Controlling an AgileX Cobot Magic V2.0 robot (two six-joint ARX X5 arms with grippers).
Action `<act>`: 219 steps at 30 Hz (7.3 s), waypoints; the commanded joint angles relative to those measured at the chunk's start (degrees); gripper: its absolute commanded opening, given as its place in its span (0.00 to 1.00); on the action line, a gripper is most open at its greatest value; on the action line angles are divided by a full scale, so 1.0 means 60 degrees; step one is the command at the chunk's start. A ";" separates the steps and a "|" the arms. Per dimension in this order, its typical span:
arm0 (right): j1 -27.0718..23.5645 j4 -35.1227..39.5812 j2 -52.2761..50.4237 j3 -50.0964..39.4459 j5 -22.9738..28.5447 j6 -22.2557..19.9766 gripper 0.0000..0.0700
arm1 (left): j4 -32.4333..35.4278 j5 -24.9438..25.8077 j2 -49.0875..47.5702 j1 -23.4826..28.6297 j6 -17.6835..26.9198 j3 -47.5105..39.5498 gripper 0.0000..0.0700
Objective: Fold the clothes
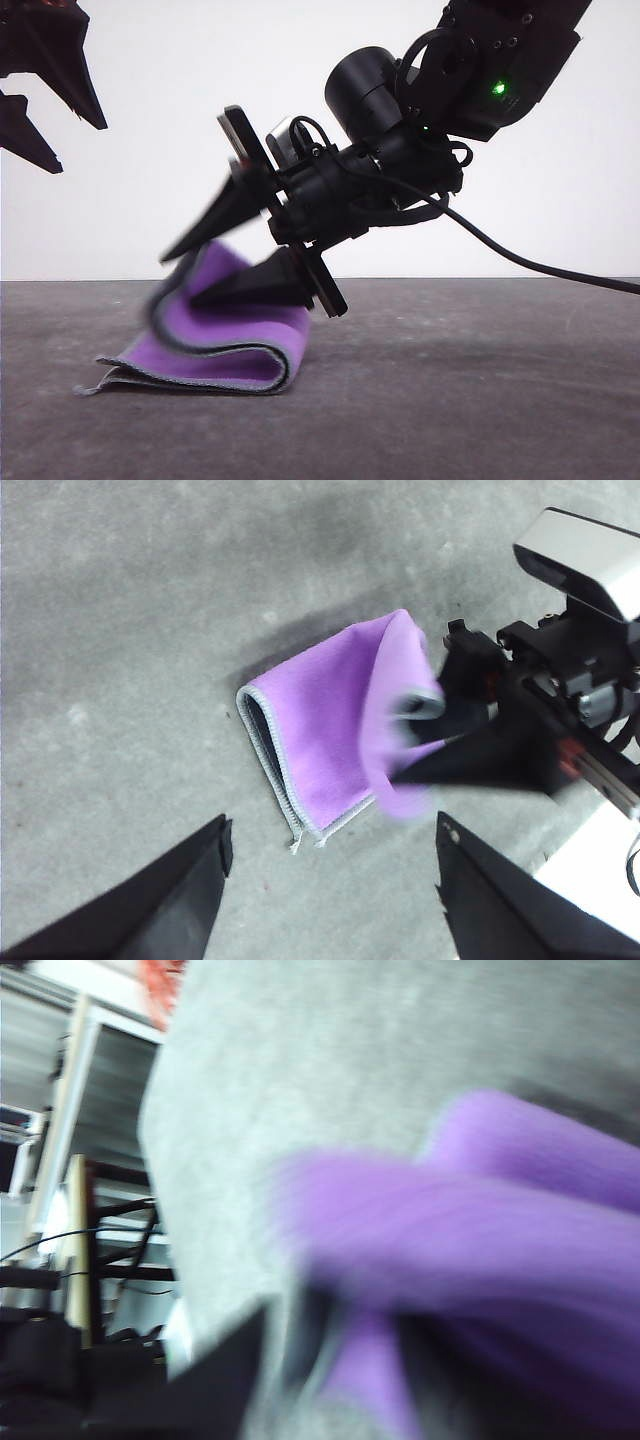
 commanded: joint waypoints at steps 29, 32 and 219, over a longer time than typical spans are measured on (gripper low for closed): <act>-0.2999 -0.7581 -0.4677 0.0154 0.4213 -0.6103 0.62 | 0.0126 -0.0007 0.0106 0.1607 0.0085 0.0175 0.56; -0.3917 -0.8242 -0.5576 0.0149 0.4482 -0.6592 0.62 | 0.0251 -0.0007 0.0106 0.1727 -0.0004 0.0175 0.56; -0.6240 -0.3786 -1.8069 -0.9788 0.7628 -0.6354 0.02 | 0.8732 -0.6251 -1.4593 0.0492 -0.2725 -1.3129 0.01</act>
